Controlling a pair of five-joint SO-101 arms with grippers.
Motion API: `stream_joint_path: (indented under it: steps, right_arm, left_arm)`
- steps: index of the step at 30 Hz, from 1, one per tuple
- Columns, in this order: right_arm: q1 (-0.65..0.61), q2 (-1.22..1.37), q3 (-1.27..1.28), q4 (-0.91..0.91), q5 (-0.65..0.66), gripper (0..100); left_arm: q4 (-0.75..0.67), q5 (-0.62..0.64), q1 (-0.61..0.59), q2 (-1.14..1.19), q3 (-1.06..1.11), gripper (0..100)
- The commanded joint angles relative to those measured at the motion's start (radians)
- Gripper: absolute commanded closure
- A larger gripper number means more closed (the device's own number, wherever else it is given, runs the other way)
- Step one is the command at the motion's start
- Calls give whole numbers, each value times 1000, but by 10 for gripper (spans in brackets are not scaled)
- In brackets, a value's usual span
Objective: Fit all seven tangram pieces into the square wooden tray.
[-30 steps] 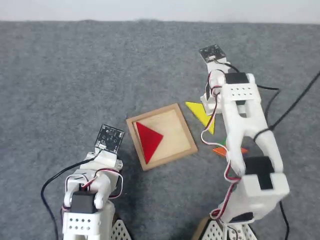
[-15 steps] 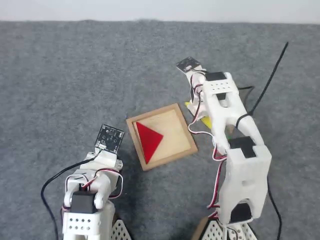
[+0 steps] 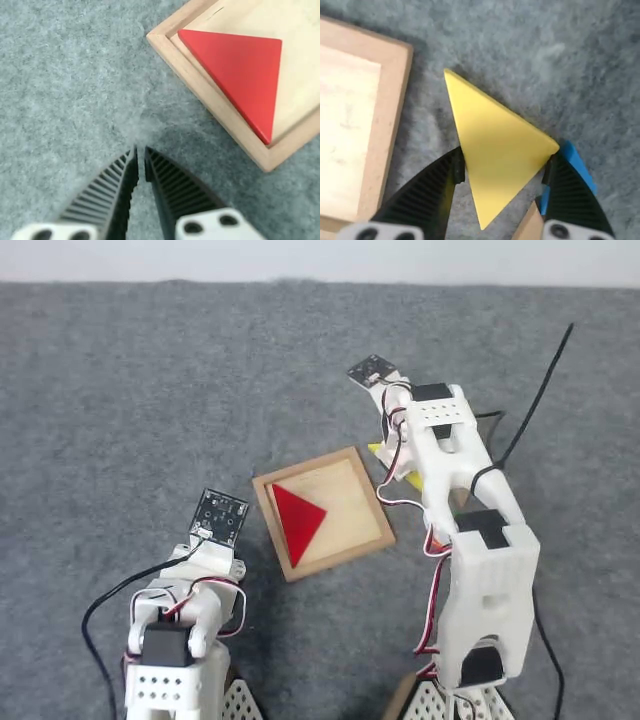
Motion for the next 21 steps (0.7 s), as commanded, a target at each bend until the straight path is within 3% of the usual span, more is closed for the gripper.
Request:
stream_joint_path:
  steps: [1,11,17,21]
  right_arm:
    - [7,-15,-26,-21,49,757]
    - [16,-22,-44,-12,140,755]
    - [12,-22,-58,-5,204,637]
    - [18,-22,-60,-8,232,649]
  left_arm:
    - [3,-8,-6,-17,-10,978]
    - [3,-8,-6,-17,-10,978]
    - [3,-8,-6,-17,-10,978]
    - [3,-8,-6,-17,-10,978]
